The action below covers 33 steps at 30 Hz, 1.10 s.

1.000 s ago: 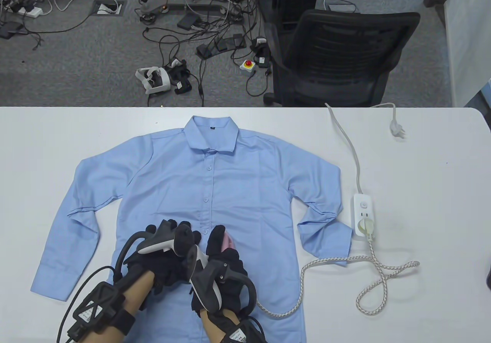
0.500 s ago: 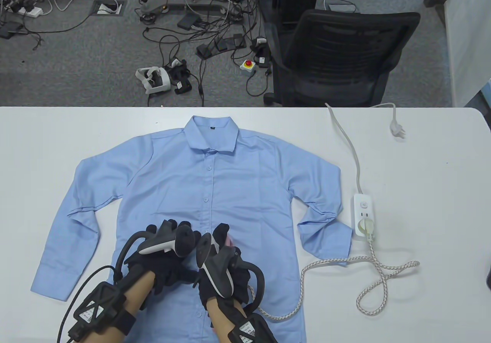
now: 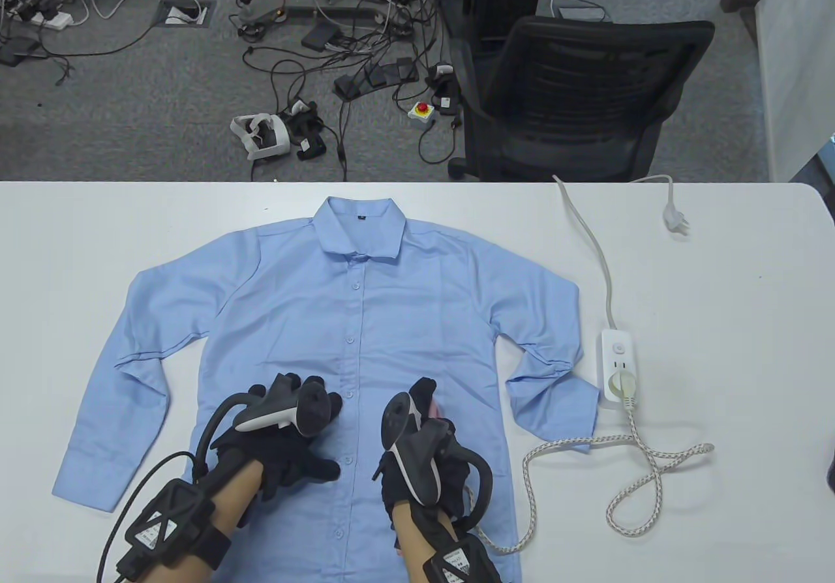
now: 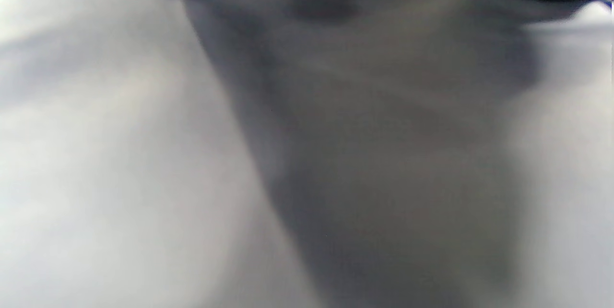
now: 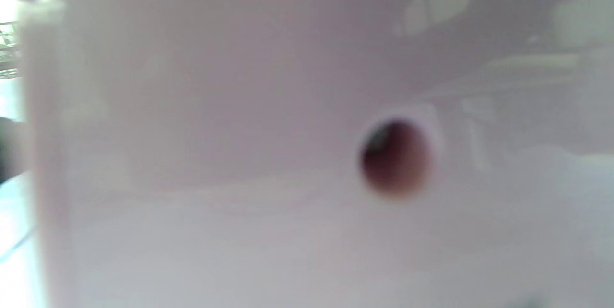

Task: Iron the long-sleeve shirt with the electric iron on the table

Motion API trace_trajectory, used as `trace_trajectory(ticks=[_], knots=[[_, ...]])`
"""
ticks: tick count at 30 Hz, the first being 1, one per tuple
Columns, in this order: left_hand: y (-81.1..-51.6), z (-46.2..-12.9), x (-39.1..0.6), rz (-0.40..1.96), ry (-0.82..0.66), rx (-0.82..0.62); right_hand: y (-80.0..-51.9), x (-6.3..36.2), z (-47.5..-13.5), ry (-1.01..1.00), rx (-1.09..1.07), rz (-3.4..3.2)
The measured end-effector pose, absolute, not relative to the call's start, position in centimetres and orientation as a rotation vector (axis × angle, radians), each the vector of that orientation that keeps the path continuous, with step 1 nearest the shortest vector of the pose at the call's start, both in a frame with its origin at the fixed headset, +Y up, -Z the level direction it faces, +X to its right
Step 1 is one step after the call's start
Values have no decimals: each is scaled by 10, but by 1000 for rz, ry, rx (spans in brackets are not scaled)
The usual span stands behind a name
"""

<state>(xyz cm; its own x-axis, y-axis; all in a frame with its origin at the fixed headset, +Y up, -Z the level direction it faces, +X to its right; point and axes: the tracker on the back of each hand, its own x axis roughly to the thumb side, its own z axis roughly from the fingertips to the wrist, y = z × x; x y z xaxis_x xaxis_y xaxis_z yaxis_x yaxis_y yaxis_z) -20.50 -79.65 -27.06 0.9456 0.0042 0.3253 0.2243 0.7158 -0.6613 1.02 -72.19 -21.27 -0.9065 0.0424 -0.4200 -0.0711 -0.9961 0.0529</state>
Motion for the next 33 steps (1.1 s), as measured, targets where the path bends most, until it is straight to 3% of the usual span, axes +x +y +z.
trace_trajectory(ticks=[14,26,31,33], knots=[[-796,-271,-205,-143,-309,-765,-723,68,-210,89,-806,3024],[-795,-271,-204,-155,-308,-763,-725,76,-213,72,-768,3011],[-796,-271,-204,-150,-310,-766,-722,79,-223,332,-666,2944],[-796,-271,-204,-146,-312,-767,-720,79,-226,333,-677,2910]])
